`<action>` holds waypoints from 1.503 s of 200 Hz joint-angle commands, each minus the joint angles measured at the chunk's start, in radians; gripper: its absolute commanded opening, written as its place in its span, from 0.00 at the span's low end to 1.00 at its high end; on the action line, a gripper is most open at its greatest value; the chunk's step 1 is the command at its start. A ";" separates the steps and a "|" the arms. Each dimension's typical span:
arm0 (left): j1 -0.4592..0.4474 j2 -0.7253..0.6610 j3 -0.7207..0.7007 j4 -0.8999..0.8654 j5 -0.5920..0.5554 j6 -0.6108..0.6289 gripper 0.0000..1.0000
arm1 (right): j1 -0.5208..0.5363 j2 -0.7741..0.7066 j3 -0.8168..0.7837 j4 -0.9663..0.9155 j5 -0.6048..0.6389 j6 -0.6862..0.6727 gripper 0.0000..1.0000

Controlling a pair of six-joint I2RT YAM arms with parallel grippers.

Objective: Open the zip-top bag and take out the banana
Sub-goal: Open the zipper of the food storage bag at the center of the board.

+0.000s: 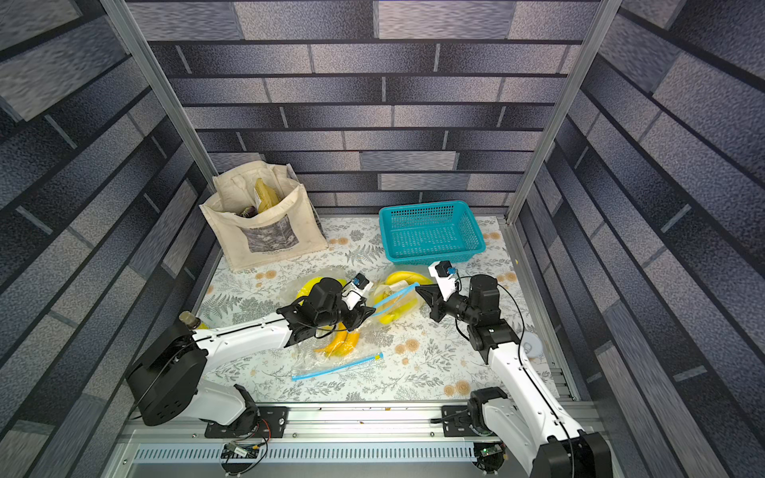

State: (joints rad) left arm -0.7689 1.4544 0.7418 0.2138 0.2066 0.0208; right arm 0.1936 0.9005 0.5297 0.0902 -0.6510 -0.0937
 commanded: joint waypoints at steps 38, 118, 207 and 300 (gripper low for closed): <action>-0.024 0.018 0.029 -0.065 0.051 -0.020 0.34 | -0.005 -0.060 -0.048 -0.033 0.103 0.027 0.00; -0.086 0.059 0.066 -0.036 -0.035 -0.104 0.00 | -0.002 -0.151 0.048 -0.354 0.362 0.209 0.45; -0.116 0.110 0.085 0.008 -0.105 -0.206 0.00 | 0.124 -0.287 0.048 -0.426 0.222 0.299 0.43; -0.140 0.083 0.116 -0.023 -0.148 -0.197 0.00 | 0.395 0.042 0.068 -0.285 0.402 0.171 0.38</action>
State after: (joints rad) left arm -0.9035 1.5681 0.8371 0.1936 0.0875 -0.1623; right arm 0.5827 0.9184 0.5880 -0.2577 -0.3145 0.1200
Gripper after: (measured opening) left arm 0.047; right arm 0.383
